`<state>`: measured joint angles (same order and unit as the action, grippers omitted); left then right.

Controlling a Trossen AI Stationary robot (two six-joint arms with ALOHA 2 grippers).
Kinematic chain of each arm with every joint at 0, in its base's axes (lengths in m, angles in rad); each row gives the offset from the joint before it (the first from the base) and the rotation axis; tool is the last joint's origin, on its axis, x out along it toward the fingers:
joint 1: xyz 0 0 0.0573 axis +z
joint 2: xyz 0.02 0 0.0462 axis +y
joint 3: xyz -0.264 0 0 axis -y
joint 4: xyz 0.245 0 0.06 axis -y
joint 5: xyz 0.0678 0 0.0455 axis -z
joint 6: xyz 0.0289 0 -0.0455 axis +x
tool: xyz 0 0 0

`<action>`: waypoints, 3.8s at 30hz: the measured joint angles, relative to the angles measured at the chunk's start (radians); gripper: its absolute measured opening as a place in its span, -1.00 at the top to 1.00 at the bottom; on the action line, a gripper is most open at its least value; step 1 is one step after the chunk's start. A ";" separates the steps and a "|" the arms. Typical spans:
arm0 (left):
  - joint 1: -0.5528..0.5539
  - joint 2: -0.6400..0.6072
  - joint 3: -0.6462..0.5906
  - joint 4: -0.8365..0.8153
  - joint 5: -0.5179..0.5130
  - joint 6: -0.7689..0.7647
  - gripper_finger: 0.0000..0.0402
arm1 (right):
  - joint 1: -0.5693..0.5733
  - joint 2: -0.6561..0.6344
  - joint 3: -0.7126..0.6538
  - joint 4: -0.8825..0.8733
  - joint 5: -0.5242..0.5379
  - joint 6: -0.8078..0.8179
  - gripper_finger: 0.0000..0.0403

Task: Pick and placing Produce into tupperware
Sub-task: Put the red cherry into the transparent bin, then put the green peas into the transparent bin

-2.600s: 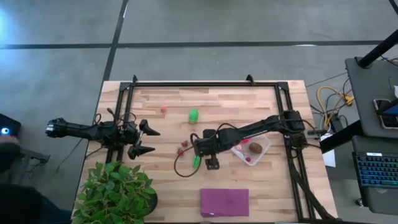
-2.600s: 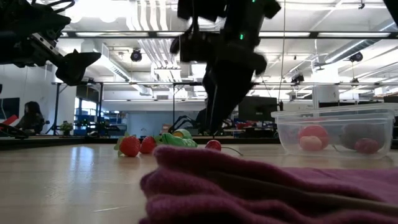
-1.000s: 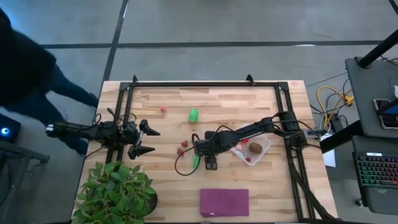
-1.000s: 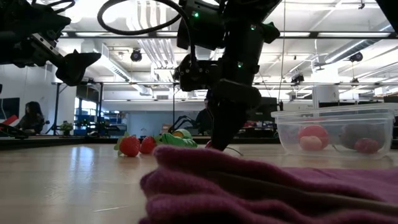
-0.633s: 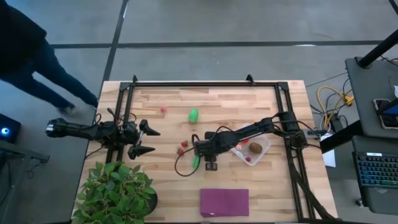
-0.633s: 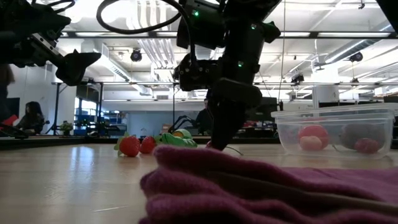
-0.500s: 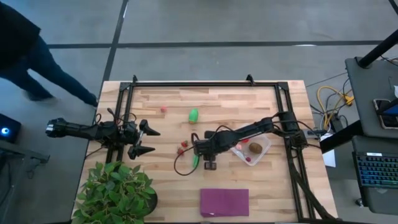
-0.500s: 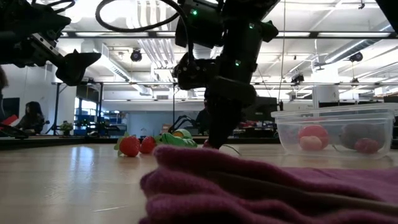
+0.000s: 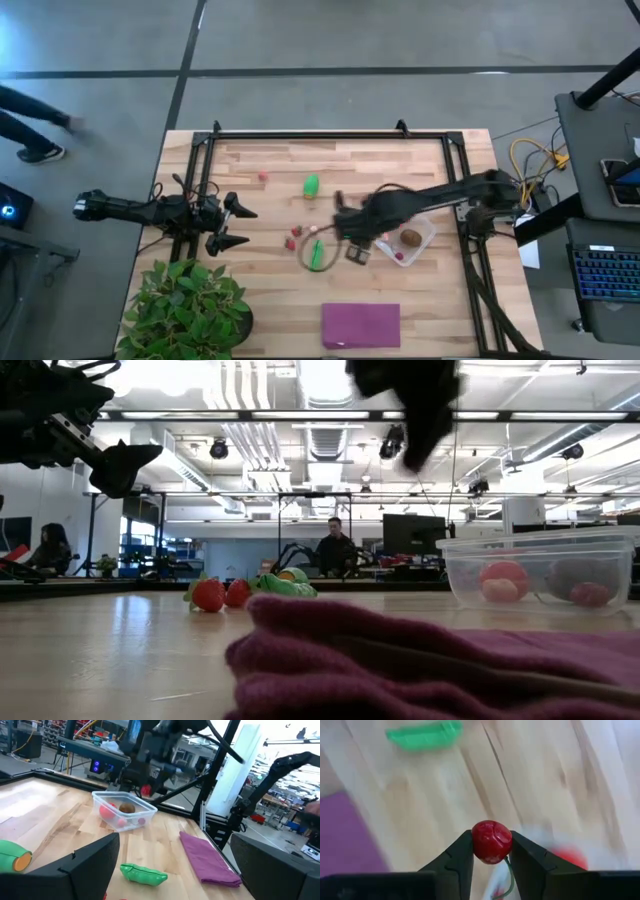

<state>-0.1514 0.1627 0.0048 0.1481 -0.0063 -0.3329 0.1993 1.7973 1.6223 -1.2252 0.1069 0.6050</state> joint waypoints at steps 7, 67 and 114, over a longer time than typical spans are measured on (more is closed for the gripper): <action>0.000 0.000 0.000 0.000 0.000 0.000 -0.83 | 0.041 -0.114 -0.197 -0.094 0.055 0.278 0.25; 0.000 0.000 0.000 0.000 0.000 0.000 -0.83 | -0.144 0.332 0.140 0.264 -0.426 0.666 -0.24; 0.000 0.000 0.000 0.000 0.000 0.000 -0.83 | -0.110 0.448 0.272 0.287 -0.297 0.932 -0.09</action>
<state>-0.1513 0.1631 0.0048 0.1482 -0.0063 -0.3332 0.0891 2.2448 1.8946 -0.9381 -0.1898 1.5368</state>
